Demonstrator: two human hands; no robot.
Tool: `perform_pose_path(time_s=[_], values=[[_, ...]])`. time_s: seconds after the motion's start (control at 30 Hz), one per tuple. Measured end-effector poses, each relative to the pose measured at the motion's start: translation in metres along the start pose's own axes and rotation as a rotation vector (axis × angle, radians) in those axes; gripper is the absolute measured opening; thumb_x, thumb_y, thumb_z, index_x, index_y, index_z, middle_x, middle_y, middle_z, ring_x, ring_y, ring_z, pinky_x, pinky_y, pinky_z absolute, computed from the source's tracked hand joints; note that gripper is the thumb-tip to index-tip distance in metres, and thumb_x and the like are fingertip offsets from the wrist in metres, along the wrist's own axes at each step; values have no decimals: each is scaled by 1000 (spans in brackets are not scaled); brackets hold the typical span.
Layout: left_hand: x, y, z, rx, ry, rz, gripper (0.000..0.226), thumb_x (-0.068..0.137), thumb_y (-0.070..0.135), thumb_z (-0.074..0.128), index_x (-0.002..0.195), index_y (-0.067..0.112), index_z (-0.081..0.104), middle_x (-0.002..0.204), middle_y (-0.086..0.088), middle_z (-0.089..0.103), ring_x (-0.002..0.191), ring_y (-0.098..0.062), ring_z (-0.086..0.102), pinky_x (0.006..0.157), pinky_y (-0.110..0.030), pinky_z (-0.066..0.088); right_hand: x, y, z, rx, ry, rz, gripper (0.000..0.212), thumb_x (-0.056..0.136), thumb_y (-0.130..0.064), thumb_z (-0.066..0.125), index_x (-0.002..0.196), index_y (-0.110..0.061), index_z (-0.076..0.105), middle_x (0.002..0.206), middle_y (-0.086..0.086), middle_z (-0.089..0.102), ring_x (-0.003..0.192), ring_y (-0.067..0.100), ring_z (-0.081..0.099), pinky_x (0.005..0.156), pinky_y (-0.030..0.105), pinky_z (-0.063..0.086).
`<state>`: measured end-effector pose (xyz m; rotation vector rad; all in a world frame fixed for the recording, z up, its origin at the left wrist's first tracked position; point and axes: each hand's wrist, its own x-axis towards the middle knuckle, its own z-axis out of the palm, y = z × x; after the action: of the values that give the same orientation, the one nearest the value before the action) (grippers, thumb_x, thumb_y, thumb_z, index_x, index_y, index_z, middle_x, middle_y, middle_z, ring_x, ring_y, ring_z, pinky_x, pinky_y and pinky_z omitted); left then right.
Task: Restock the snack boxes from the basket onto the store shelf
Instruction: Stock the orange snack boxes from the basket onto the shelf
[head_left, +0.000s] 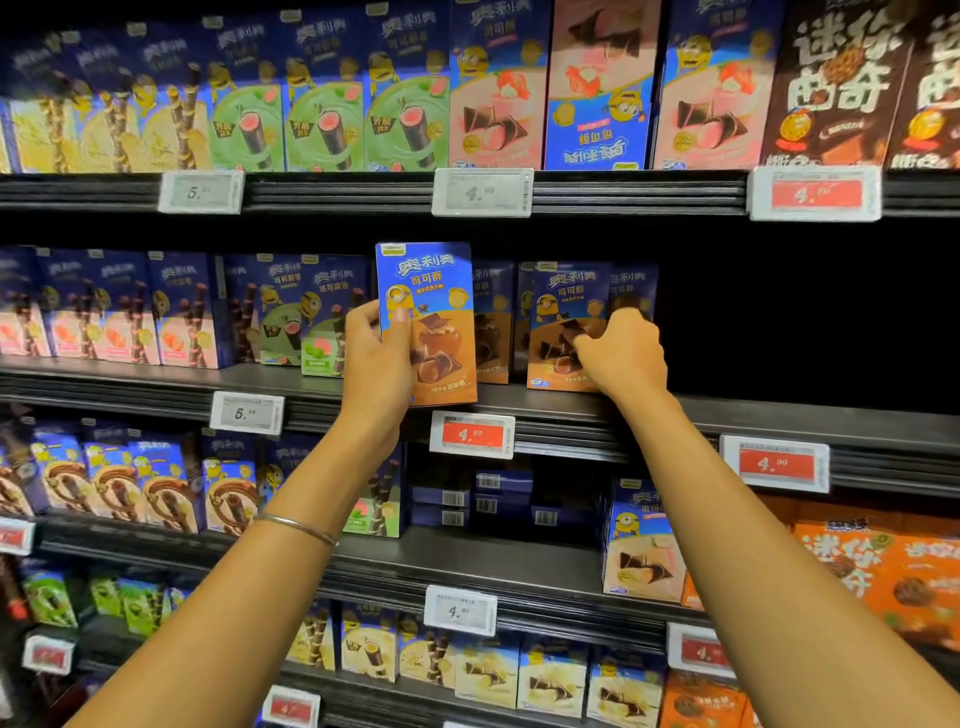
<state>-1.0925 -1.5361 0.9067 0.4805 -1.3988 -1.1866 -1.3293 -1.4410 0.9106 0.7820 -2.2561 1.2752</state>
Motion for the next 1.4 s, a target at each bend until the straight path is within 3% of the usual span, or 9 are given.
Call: perform_pose_path(time_s=[0.23,0.43,0.57,0.67,0.73,0.87,1.1,1.2,1.4], values=[[-4,-5,3,17,-29,6,20,112,32,44,128,21,45,121,-5,66,94,-10,70,64,-19,60,4,-10,11,-28,-55,47,41,86,-33,72,67,-26,36,68,-4,40,56,13,36,61,30,37],[-5,-4,8,-2,-59,-3,16,112,33,45,125,24,44,112,0,69,89,-8,71,64,-21,61,-6,-12,5,93,-78,24,35,86,-38,74,78,-22,44,76,-4,49,80,26,54,68,32,41],[-4,-4,15,-18,-67,17,15,112,32,45,125,24,44,100,5,67,76,0,71,57,-15,56,-26,-13,-14,271,30,-17,48,84,-64,64,97,-19,50,97,-1,57,91,21,56,72,34,44],[-6,-3,31,0,-103,30,16,112,32,45,125,24,44,98,2,66,77,-2,68,63,-21,59,-48,-27,-35,612,-218,-94,52,78,-70,65,106,-27,59,104,-9,66,93,5,66,71,22,50],[-9,-1,47,-1,-129,44,16,112,32,45,125,23,45,101,2,66,73,2,67,62,-17,57,-58,-31,-42,701,-387,-115,46,79,-59,75,111,-30,60,105,-10,69,92,3,71,67,21,57],[-13,4,76,28,-192,45,19,110,33,48,126,22,44,107,0,68,87,-7,71,70,-25,60,-57,-24,-54,630,-340,-133,38,88,-25,79,118,-23,56,103,-7,71,87,7,74,67,25,61],[-18,7,113,118,-342,28,22,109,36,50,116,15,44,119,-15,69,102,-22,73,82,-37,62,-33,6,-74,758,-330,-6,36,91,-13,74,123,-17,58,108,-3,73,90,2,74,63,18,58],[-12,6,119,267,-367,80,40,107,44,52,130,11,47,131,-15,63,117,-28,65,97,-47,55,-18,20,-82,771,-295,54,30,90,-14,76,113,-25,59,105,-3,74,87,5,75,61,18,57],[18,5,96,1030,-53,545,89,84,66,68,158,30,32,159,-19,29,142,-48,29,107,-59,39,14,60,-88,669,-214,122,28,85,-12,77,97,-31,59,96,-7,73,72,-6,72,50,11,51]])
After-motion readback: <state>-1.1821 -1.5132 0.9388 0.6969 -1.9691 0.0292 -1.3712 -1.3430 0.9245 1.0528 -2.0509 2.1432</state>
